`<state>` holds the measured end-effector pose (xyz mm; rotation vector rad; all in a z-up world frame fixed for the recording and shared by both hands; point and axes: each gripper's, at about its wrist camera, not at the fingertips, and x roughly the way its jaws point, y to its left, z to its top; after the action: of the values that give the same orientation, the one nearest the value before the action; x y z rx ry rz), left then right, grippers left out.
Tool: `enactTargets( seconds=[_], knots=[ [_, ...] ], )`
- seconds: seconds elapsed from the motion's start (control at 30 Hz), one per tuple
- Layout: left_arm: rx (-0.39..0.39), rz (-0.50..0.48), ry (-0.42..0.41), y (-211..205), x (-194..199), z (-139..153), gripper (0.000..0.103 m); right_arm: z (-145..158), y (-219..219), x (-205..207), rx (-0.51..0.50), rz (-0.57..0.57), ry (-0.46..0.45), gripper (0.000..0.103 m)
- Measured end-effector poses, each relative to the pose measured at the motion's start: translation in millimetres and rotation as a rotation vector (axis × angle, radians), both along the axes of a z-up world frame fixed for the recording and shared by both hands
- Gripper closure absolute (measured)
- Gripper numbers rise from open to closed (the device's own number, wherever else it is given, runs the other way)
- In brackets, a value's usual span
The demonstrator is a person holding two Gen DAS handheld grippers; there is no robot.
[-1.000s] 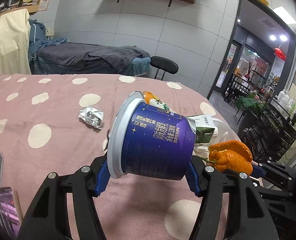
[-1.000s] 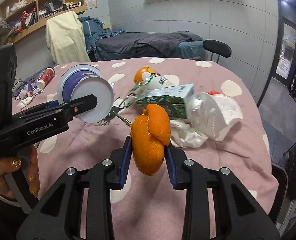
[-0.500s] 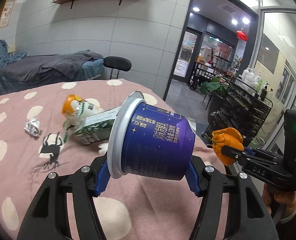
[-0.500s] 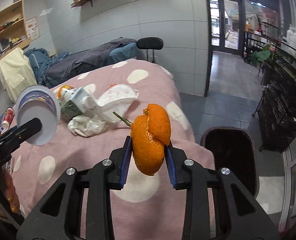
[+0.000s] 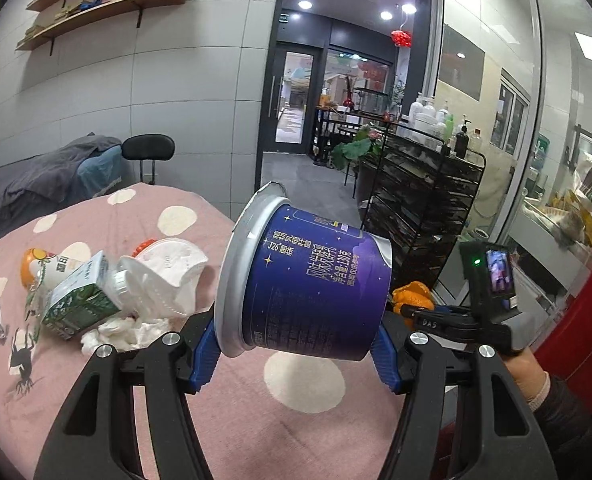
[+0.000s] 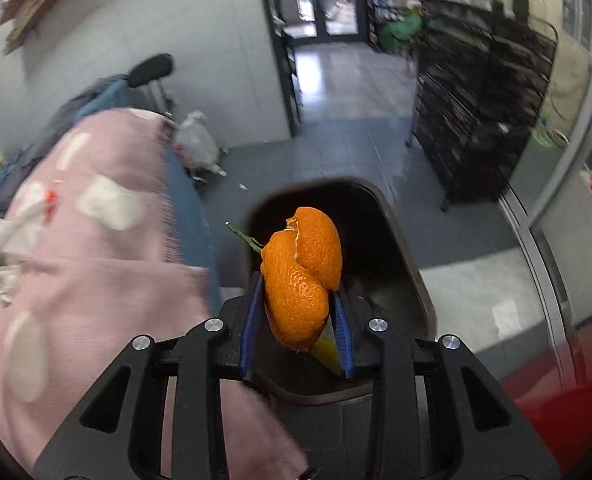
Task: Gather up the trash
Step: 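Carry peel and cup to the bin and release both into it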
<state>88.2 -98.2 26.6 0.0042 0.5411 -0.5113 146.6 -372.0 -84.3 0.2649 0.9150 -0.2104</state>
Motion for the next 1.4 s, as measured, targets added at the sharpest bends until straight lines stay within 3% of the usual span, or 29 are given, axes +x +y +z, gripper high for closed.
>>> enactTargets(
  seconds=[0.23, 0.4, 0.47, 0.5, 0.6, 0.97, 1.4],
  knots=[
    [0.002, -0.061, 0.034, -23, 8, -2, 0.042, -72, -35, 21, 0.029, -0.078, 0.142, 0.070],
    [0.010, -0.095, 0.050, -38, 9, -4, 0.042, -100, -47, 31, 0.059, -0.099, 0.201, 0.067],
    [0.012, -0.108, 0.059, -42, 9, -5, 0.042, -107, -49, 32, 0.061, -0.112, 0.212, 0.061],
    [0.012, -0.113, 0.063, -44, 10, -6, 0.042, -108, -49, 29, 0.066, -0.119, 0.209, 0.053],
    [0.016, -0.128, 0.069, -51, 11, -6, 0.042, -105, -49, 22, 0.075, -0.121, 0.182, 0.036],
    [0.049, -0.244, 0.123, -106, 21, -16, 0.042, -65, -58, -20, 0.027, -0.198, 0.096, 0.035],
    [0.120, -0.354, 0.226, -175, 34, -50, 0.041, -27, -88, -55, -0.027, -0.334, 0.026, 0.030]
  ],
)
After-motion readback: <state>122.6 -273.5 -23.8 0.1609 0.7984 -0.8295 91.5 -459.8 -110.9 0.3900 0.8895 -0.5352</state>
